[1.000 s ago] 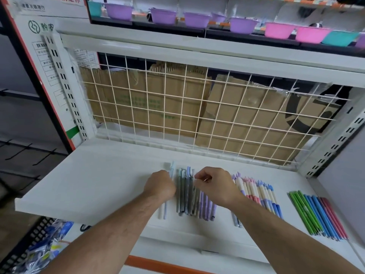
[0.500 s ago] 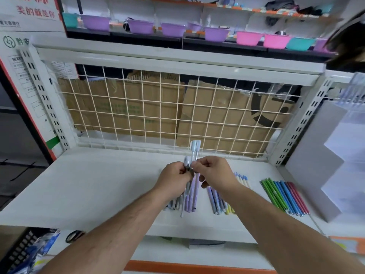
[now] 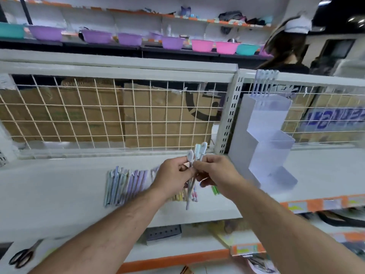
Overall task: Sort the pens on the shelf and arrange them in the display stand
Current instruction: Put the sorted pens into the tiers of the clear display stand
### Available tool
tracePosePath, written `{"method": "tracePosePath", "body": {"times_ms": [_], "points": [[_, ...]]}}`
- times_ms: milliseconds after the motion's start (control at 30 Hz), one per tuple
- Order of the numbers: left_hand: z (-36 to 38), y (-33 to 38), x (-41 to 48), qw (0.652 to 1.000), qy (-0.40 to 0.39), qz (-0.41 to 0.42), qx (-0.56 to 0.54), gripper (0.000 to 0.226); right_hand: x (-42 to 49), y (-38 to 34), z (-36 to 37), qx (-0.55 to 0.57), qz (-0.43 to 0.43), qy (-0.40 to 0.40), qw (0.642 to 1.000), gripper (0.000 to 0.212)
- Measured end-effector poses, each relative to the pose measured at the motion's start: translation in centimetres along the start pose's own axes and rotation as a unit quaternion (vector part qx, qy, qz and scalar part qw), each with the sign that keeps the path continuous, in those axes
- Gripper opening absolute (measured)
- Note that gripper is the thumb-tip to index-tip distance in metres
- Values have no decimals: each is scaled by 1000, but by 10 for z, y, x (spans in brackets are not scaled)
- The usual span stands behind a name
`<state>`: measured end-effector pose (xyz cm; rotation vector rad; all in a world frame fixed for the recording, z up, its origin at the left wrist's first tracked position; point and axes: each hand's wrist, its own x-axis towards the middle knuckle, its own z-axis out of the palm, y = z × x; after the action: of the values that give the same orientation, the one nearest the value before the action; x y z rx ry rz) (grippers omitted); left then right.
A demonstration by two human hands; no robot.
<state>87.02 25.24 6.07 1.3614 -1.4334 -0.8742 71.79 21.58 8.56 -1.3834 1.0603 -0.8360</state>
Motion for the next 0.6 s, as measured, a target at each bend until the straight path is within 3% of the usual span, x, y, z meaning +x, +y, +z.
{"method": "tracePosePath", "body": {"times_ms": [333,500,600], "points": [[166,70,-1,995,-48,25,-80,13,-58,-3,-172,-10,-36,-12,999,19],[213,92,10,995,-57,36,-67,9,-59,-2,-225,-23,-50,-10,998,19],[225,99,24,994,-85,23,-59,20,-49,-3,-242,-32,-61,1,998,18]]}}
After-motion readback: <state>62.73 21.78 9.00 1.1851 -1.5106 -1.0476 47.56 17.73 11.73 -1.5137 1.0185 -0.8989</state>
